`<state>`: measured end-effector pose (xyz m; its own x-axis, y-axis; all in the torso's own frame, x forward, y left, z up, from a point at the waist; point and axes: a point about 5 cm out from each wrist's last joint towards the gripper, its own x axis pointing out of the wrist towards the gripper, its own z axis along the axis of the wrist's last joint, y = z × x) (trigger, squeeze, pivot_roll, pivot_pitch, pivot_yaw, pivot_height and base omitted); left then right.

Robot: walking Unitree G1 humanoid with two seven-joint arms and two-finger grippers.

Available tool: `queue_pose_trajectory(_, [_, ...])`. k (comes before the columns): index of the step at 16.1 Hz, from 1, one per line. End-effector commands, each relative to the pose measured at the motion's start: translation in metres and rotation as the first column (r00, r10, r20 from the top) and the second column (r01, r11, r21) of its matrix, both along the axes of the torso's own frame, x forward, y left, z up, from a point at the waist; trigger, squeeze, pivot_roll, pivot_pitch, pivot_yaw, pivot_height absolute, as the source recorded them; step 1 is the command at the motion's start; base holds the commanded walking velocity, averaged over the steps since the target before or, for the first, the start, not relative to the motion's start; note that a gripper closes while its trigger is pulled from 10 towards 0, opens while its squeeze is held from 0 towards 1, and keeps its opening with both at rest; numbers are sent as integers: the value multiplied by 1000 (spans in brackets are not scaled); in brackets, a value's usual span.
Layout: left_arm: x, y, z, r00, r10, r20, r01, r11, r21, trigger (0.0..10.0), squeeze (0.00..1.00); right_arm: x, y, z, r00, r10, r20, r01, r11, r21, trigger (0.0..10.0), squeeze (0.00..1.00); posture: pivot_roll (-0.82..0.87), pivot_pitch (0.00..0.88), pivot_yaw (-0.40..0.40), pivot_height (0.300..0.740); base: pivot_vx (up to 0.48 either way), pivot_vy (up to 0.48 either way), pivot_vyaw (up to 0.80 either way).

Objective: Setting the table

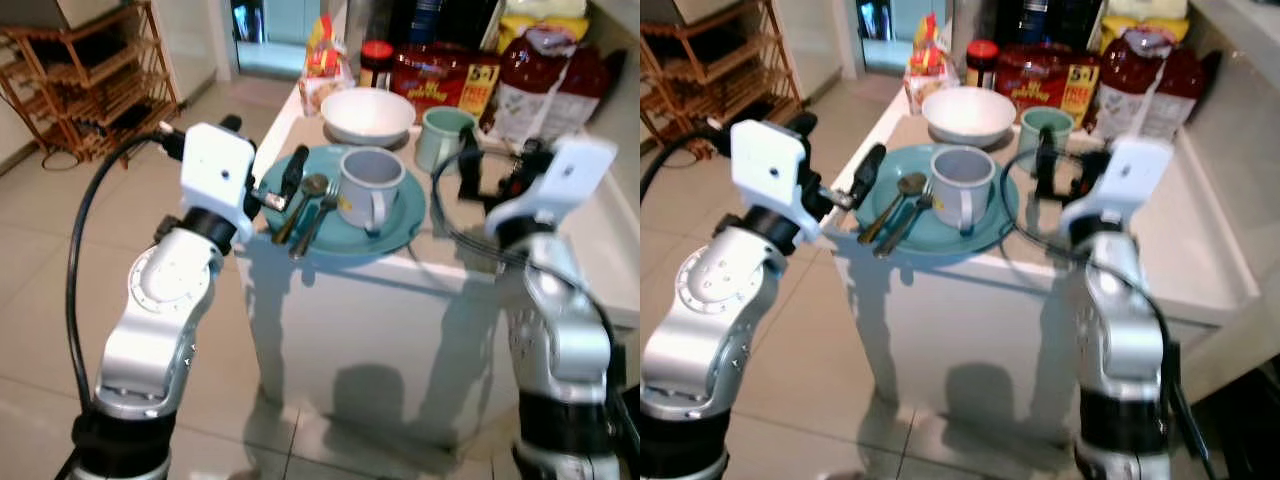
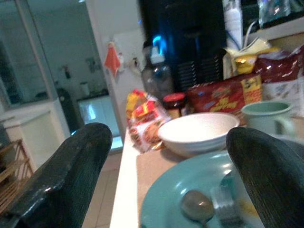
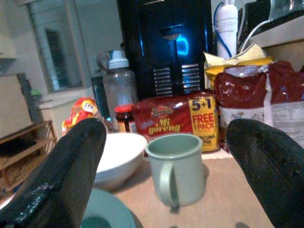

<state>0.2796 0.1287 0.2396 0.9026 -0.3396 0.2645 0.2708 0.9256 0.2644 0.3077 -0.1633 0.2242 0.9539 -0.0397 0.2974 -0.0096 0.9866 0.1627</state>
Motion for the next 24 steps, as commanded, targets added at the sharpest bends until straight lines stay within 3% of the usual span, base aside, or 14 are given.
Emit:
queue_pose_trajectory(1, [-3,-1,3,999,-37,7,37,999,-4,10000,0,9,-4,-2,998,-40,-54,40,999,-10,10000,1000,82,32,-31,740,0,0,0])
queue_pose_trajectory(2, [-4,-3,3,999,-52,8,52,999,-3,10000,0,11,-5,-2,996,-58,-65,57,998,-18,10000,1000,82,32,-31,740,0,0,0])
queue_pose_trajectory(5, [-13,-20,4,974,-225,-24,225,974,18,10000,0,40,-13,-5,980,-124,-155,110,989,-94,10000,1000,78,34,-26,740,0,0,0])
queue_pose_trajectory(7, [-16,-23,7,963,-268,-28,269,963,22,10000,0,58,-12,-9,972,-112,-209,94,991,-93,10000,1000,83,38,-29,740,0,0,0])
queue_pose_trajectory(8, [-16,-23,7,963,-268,-28,269,963,22,10000,0,58,-12,-9,972,-112,-209,94,991,-93,10000,1000,83,38,-29,740,0,0,0])
queue_pose_trajectory(9, [-16,-22,8,961,-274,-30,275,961,31,10000,0,77,-9,-14,959,-77,-271,58,995,-79,10000,765,90,42,-32,740,0,0,0])
queue_pose_trajectory(10, [-17,-22,9,959,-280,-35,281,959,37,10000,0,85,-7,-17,951,-59,-305,38,996,-75,10000,0,92,45,-33,740,0,0,0])
queue_pose_trajectory(13, [-22,-25,10,942,-332,-54,334,942,38,10000,0,95,-14,-15,938,-124,-323,97,990,-99,10000,0,93,48,-35,740,0,0,0])
queue_pose_trajectory(15, [-28,-33,7,908,-410,-90,414,910,35,10000,0,101,-15,-20,929,-147,-339,106,985,-137,10000,0,93,50,-32,740,0,0,0])
queue_pose_trajectory(20, [-29,-34,8,904,-417,-99,422,906,41,10000,0,104,-19,-32,911,-161,-380,97,978,-183,10000,0,106,51,-35,740,0,0,0])
queue_pose_trajectory(24, [-30,-33,9,904,-415,-100,421,906,48,10000,0,104,-25,-34,920,-109,-376,74,992,-106,10000,0,116,50,-41,740,0,0,0])
